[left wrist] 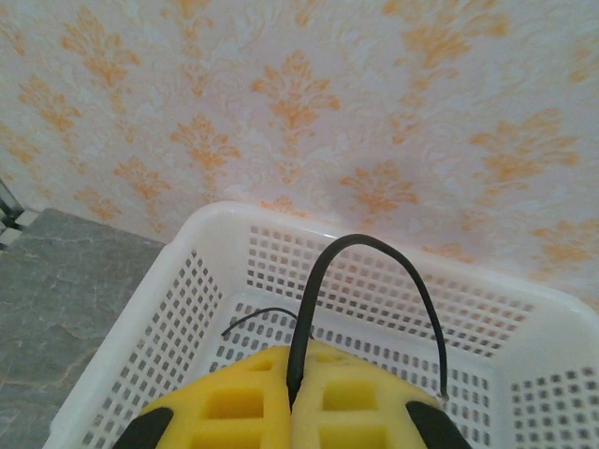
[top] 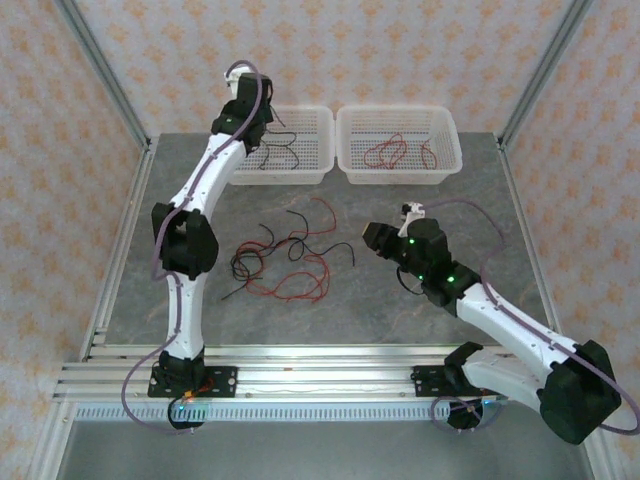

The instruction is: Untangle the cables

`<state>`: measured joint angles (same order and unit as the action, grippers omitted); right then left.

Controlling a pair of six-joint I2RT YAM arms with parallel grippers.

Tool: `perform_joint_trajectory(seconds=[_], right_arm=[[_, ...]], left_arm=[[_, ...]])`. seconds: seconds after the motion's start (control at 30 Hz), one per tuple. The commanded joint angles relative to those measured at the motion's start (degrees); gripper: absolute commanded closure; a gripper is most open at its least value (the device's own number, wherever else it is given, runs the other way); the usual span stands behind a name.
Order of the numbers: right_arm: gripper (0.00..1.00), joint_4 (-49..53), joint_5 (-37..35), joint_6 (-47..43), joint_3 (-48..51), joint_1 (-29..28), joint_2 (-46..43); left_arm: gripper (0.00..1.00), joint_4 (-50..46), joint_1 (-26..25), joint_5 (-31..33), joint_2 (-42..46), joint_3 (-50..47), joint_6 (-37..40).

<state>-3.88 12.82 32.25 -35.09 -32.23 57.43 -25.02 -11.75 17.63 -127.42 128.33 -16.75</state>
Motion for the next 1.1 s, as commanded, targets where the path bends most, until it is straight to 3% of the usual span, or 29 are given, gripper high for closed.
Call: perform_joint_trajectory(seconds=[0.0,0.23,0.7,0.9,1.07], right_arm=[[0.59,3.6,-3.5,-1.4,-0.7,-0.2,-2.0],[0.59,6.0,-5.4,-2.4,-1.4,-0.2,-2.6],[0.57,5.4,-5.0,-2.5,-1.5,-0.2,-0.7],[0.57,5.5,-4.6,-2.5,-1.7,-0.2,-0.2],[0.57,5.9,-3.0,-3.2,-2.7,-0.4,2.1]], left_arm=[[1.0,4.3,2.0,-4.1,-2.8,1.7,0.6],[0.99,6.2,3.2,-7.5,-8.8,0.0,0.1],[0.48,7.8,3.3,-10.4,-8.7,-2.7,2.0],[0.35,7.3,3.3,-11.0,-7.3,-3.2,1.7],[0.33,6.3,3.2,-12.0,-4.4,-4.6,0.9]])
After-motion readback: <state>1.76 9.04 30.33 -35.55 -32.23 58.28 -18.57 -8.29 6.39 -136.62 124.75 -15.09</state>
